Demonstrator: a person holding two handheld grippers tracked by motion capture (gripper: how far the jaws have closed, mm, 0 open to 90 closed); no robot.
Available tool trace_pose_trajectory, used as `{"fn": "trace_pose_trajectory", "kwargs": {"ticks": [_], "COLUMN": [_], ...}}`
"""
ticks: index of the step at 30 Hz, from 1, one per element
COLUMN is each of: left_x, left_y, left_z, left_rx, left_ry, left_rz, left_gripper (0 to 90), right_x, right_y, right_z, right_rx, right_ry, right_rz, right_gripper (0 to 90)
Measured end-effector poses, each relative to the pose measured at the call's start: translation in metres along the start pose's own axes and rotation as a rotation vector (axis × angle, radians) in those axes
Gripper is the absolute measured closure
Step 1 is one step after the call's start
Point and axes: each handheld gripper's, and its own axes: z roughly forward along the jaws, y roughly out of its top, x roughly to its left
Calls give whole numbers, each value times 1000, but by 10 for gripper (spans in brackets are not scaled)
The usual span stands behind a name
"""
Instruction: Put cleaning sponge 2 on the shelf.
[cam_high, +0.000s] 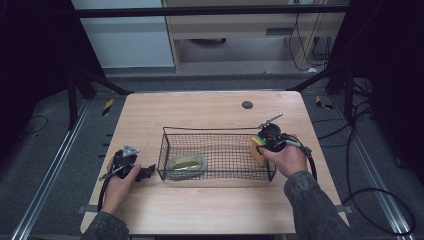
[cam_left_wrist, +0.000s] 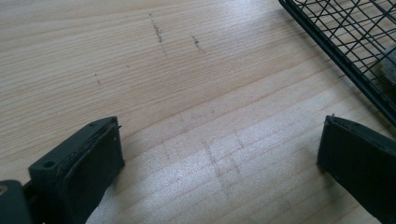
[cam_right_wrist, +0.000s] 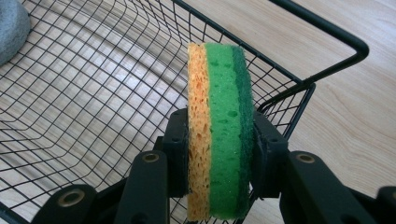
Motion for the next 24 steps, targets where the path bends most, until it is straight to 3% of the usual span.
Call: {"fn": "trace_pose_trajectory", "kwargs": {"ticks": [24], "left_x": [0], "left_y": [0], "left_z": [0], "left_rx": [-3], "left_ry": [0], "left_rz": [-4], "left_gripper": [0], "right_x": [3], "right_y": [6], "right_z": [6], "right_rx": [-20], "right_ry": [-9], "right_rz": [18], "right_gripper": [633]}}
